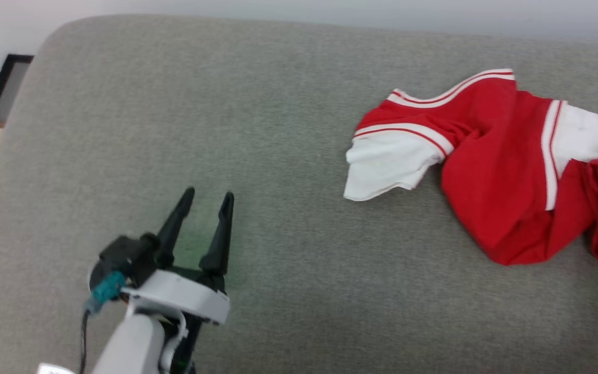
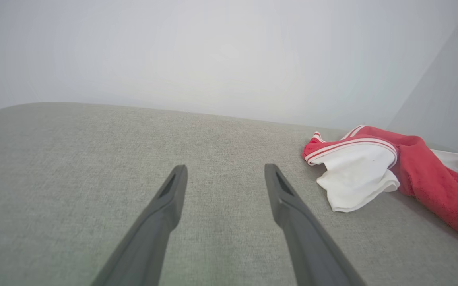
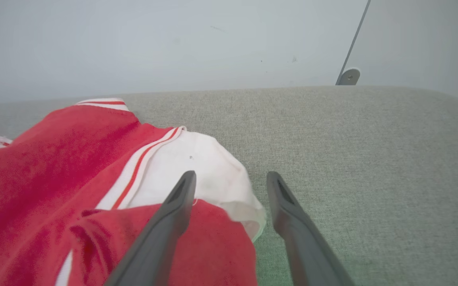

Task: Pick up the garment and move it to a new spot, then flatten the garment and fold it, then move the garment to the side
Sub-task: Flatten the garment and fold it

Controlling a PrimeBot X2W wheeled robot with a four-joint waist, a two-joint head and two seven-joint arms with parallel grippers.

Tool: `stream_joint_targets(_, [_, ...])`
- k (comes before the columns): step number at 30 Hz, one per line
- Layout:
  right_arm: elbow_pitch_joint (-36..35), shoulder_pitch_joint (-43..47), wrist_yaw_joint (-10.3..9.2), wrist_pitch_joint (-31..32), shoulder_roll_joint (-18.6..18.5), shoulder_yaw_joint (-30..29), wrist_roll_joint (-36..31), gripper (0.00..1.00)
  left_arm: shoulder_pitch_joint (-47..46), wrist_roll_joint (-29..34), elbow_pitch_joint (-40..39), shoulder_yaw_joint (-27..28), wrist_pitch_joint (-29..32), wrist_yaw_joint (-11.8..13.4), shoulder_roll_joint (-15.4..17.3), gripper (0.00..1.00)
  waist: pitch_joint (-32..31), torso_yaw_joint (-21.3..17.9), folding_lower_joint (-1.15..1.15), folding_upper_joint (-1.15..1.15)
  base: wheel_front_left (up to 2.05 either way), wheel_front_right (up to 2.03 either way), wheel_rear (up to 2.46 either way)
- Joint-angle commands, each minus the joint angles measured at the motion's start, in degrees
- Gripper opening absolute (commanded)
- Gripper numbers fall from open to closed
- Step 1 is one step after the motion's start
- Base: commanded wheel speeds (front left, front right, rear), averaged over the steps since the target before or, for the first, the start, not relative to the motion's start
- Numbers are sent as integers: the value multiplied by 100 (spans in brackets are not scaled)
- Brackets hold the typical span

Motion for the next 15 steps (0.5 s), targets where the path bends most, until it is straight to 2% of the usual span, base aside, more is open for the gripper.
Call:
stream_joint_targets(1, [-138, 92, -6, -83, 58, -81, -46, 100, -149, -52, 18, -100, -1, -21, 146, 100, -20, -176, 0, 0, 0, 0, 0])
stream_joint_targets(4, [-537, 273, -6, -250, 221, -187, -11, 100, -506, -229, 70, -449, 37, -17, 556, 100, -31, -385, 0, 0, 0, 0, 0])
stream_joint_targets(7, [-1068, 511, -6, -384, 399, -170, 154, 100, -928, -607, 98, -918, 509, -17, 1012, 100, -39, -597, 0, 0, 0, 0, 0])
stream_joint_targets(12, [-1982, 985, -5, -534, 706, -41, 420, 100, -1685, -1685, 76, -1737, 1954, -17, 1706, 100, -7, -985, 0, 0, 0, 0, 0])
stream_joint_targets(15, [-2409, 1232, -6, -531, 897, 59, 501, 100, -2062, -2533, 139, -2097, 3066, -17, 1927, 100, 27, -1214, 0, 0, 0, 0, 0])
